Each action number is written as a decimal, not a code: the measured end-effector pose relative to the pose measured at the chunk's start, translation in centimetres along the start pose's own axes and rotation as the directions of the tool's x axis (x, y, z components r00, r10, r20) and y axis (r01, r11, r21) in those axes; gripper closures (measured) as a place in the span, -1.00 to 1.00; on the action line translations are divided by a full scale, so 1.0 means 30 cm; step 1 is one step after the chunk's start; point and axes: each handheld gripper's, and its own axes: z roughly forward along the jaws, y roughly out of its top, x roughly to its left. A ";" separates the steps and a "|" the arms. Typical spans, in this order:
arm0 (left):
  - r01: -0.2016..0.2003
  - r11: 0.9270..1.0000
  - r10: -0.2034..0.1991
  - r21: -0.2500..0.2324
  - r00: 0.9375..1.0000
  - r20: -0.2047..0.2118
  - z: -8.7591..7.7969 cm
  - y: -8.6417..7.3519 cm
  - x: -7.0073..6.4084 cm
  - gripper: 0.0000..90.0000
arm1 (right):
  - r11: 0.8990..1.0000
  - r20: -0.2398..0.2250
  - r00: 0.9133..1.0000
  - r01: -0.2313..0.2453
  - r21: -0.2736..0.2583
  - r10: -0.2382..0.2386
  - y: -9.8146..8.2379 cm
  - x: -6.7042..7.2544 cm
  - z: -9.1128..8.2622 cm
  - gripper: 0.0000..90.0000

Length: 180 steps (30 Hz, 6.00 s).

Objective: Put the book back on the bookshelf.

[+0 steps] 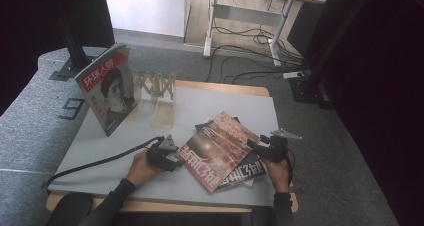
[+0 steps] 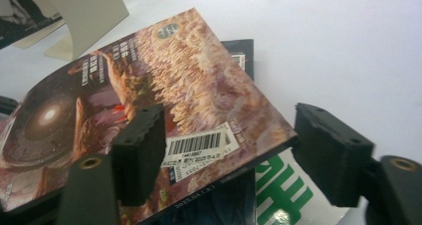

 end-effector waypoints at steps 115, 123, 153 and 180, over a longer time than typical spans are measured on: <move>0.095 0.995 -0.095 -0.002 0.995 0.007 -0.104 -0.089 0.019 0.31 | 0.985 -0.003 0.999 0.032 0.167 -0.032 -0.094 -0.066 0.000 -0.71; 0.080 0.997 -0.080 -0.009 0.997 0.013 -0.067 -0.053 0.007 0.30 | 0.986 -0.001 1.000 0.025 0.162 -0.025 -0.092 -0.077 -0.013 -0.71; 0.055 0.994 -0.048 -0.090 0.996 0.075 0.025 0.049 -0.045 0.26 | 0.974 -0.042 0.994 -0.085 0.209 0.096 -0.119 -0.134 -0.007 -0.87; 0.052 0.995 -0.045 -0.083 0.996 0.076 0.021 0.043 -0.045 0.25 | 0.994 0.028 0.998 -0.058 0.095 0.056 -0.067 -0.100 -0.043 -0.24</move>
